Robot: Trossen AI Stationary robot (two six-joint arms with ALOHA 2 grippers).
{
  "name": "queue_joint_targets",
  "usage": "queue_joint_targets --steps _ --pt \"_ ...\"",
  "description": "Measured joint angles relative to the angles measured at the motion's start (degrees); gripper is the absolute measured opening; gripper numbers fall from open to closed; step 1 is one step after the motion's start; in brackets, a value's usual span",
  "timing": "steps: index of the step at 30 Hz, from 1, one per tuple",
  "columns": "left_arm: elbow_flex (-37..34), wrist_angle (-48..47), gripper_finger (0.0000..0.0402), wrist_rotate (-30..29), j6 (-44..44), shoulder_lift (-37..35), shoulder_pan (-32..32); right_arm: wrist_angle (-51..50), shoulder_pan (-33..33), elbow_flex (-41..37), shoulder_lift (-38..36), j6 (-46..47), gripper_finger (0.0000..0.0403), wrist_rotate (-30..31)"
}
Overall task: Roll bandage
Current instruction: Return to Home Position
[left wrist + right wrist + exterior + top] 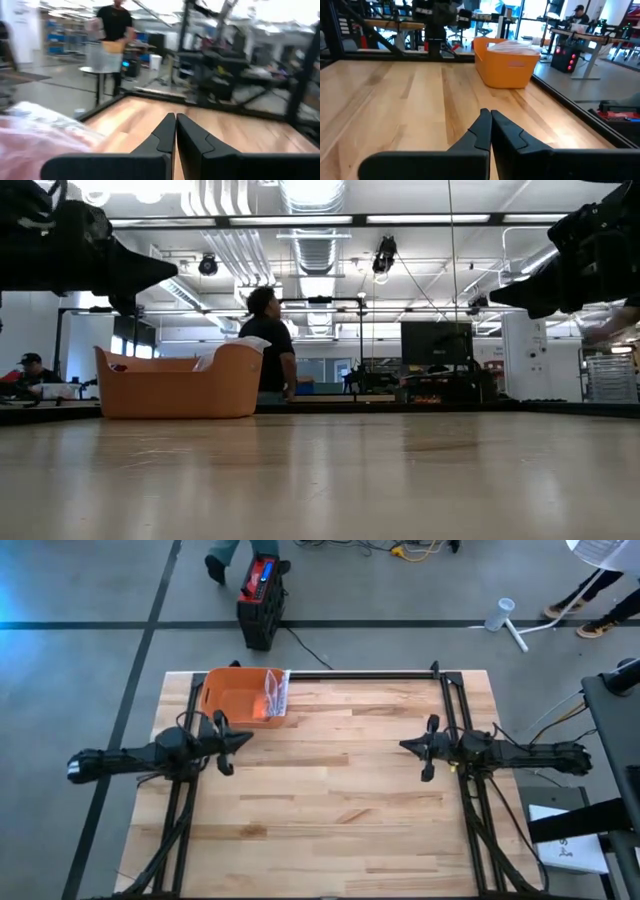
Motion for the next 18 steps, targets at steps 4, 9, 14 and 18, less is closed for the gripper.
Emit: queue_joint_targets --steps 4,9,14,18 --pt "0.0 0.33 0.0004 -3.43 2.46 1.45 -4.46 -0.02 0.0 -0.02 0.22 0.01 0.0 0.0" --pt "-0.02 0.46 0.0004 -6.0 4.3 2.38 -5.25 -0.01 0.0 -0.02 0.27 0.01 0.0 0.0" --pt "0.26 0.44 0.0004 -6.03 2.29 3.71 -5.23 -0.02 0.0 -0.04 0.26 0.02 0.0 0.0" --pt "0.55 0.42 0.0004 -6.01 2.65 4.99 -5.23 -0.03 0.0 -0.04 0.26 0.01 0.0 0.0"
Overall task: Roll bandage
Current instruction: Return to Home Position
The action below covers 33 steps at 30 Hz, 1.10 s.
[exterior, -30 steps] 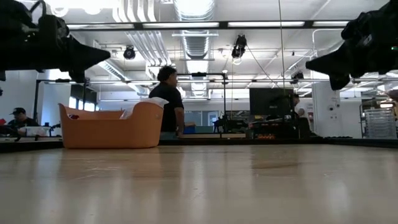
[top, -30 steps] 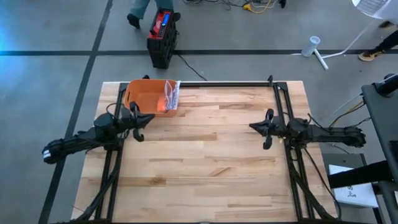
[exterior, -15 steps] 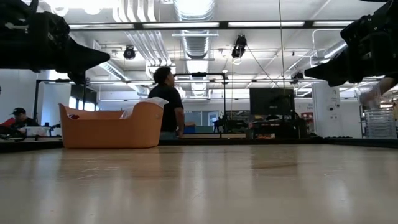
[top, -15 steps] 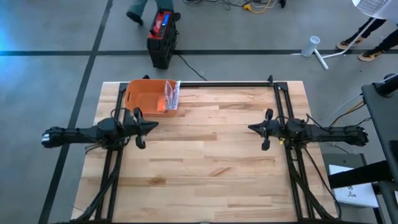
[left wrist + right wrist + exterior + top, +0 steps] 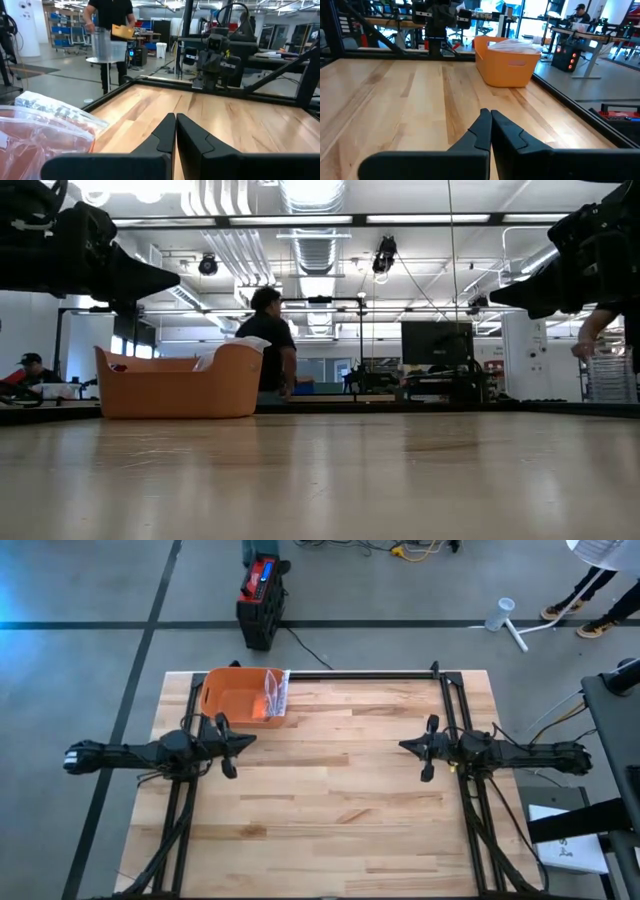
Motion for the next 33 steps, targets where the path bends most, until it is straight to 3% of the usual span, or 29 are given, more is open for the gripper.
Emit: queue_joint_targets --steps 33 --pt "0.17 -0.03 0.0004 0.01 0.1 12.34 0.05 -0.02 0.0 -0.07 0.0 0.01 0.0 0.0"
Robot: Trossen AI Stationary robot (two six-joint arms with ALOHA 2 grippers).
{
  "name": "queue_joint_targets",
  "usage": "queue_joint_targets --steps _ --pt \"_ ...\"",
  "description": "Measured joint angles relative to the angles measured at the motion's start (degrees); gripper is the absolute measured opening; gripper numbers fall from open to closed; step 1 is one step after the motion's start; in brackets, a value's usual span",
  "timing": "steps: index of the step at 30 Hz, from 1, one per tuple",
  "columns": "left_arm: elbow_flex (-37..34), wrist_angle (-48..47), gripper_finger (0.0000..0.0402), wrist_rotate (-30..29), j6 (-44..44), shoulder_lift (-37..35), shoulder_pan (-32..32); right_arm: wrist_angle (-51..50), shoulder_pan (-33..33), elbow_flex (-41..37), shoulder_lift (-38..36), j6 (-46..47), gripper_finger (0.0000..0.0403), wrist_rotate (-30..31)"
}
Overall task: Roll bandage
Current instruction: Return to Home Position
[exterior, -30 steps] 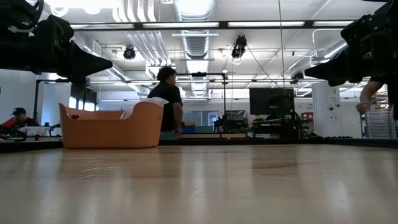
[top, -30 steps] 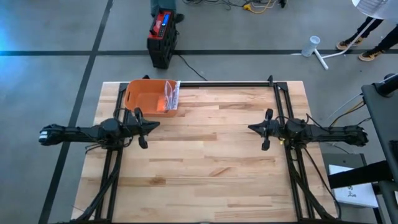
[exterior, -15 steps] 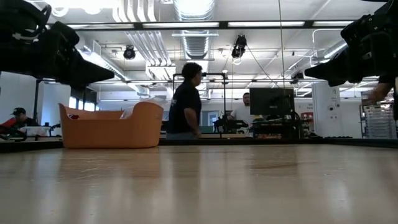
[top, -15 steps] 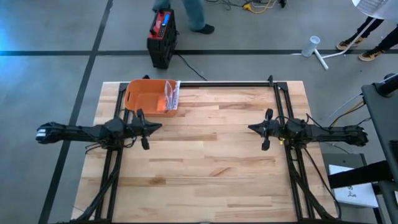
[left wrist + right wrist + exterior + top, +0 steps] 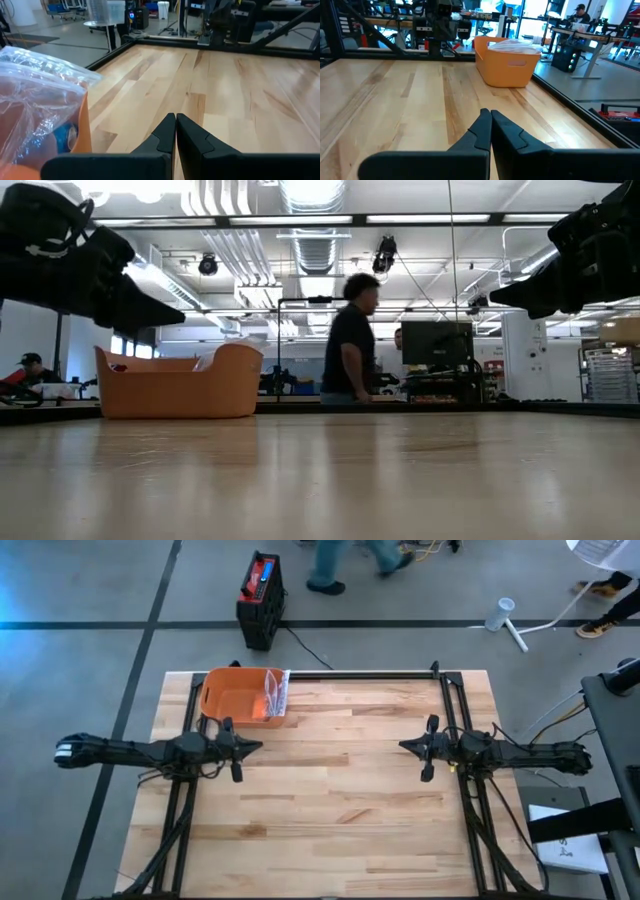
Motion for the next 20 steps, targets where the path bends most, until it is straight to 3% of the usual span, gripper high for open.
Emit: queue_joint_targets --steps 20 --pt "0.02 0.0 0.0004 0.01 0.0 4.63 -0.05 -0.02 0.0 0.0 0.0 -0.01 0.0 0.0"
